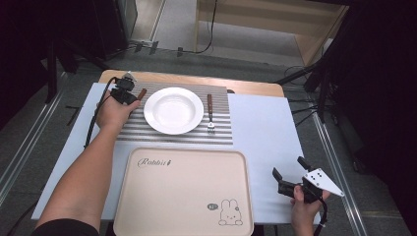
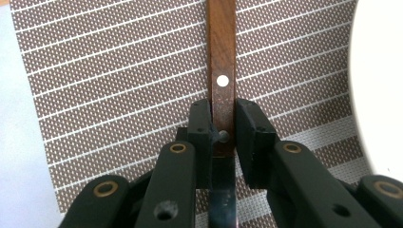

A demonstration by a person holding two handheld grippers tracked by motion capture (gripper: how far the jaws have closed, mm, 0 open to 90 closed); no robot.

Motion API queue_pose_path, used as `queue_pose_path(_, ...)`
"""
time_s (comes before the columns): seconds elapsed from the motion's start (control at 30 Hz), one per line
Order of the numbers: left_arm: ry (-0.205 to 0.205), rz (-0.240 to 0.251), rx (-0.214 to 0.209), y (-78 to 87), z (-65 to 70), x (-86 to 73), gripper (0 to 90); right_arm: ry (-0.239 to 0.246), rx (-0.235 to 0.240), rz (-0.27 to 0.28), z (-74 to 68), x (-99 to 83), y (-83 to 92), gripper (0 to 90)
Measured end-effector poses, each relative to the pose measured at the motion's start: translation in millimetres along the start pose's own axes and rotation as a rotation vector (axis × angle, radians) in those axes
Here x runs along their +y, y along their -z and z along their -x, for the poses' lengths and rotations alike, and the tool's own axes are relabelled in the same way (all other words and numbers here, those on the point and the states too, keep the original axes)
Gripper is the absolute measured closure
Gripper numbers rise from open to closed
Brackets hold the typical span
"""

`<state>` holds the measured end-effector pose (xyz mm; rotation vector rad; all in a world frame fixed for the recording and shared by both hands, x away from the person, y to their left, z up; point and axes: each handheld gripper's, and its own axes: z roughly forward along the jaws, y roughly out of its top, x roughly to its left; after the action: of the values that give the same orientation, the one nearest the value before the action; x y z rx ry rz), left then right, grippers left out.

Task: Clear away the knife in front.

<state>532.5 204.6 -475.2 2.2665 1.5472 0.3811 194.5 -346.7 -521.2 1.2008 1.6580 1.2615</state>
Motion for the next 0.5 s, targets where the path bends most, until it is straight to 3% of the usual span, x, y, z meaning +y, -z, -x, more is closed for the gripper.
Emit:
queue_pose_path(0.1, 0.001, -0.001, -0.002, 0.0, -0.1, 0.1, 75.6, 0.001, -0.001, -0.002, 0.1, 0.0, 0.0, 0.0)
queue_pose_path(0.3, 0.042, -0.005, -0.023, -0.3, -3.7, 0.9, 75.4, -0.001, 0.000, -0.004, 0.2, 0.0, -0.2, 0.0)
queue_pose_path(0.5, 0.040, -0.005, -0.026, -0.3, -3.7, 0.8, 75.4, -0.001, 0.001, -0.007, -0.1, 0.1, -0.4, 0.0)
